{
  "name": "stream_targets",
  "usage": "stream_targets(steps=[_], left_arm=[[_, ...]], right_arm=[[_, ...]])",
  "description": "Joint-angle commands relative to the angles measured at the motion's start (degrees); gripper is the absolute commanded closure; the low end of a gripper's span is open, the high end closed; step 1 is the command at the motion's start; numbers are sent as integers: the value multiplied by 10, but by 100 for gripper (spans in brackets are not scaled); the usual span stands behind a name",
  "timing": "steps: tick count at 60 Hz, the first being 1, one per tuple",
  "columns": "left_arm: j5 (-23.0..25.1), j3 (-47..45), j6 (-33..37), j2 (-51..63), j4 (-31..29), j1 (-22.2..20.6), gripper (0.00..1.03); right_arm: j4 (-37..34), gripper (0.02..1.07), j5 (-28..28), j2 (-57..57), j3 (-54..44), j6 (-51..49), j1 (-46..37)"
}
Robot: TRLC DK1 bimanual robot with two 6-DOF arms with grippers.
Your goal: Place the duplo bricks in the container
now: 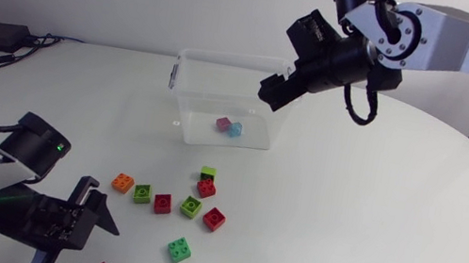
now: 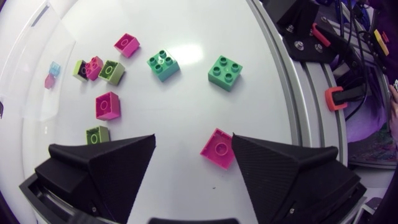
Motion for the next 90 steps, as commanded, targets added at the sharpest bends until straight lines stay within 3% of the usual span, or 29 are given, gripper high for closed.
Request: stream_targets(steps=[1,13,34,38,41,43,57,72,90], left_arm=[[5,-7,13,-11,-12,-4,14],[7,-24,57,2,-22,-4,14],[7,-36,93,116,42,-21,15],[7,-34,91,132,55,-23,34],[7,-32,89,135,60,-22,59],[7,-31,88,135,61,-21,68],[8,-6,87,117,40,-10,72],[51,119,86,60,-45,66,73],[133,289,-23,136,-16,88,72]], right_arm=[[2,7,-2,-11,-16,-2,6],[2,7,-2,-11,-20,-3,10],[2,7,-7,-19,-45,-2,22],[2,7,-7,-26,-61,0,33],[1,7,-8,-33,-77,3,45],[0,7,-8,-37,-89,4,52],[0,10,-14,-49,-156,22,109],[-6,10,-35,-4,-189,28,137],[-26,10,-37,55,-185,27,164]])
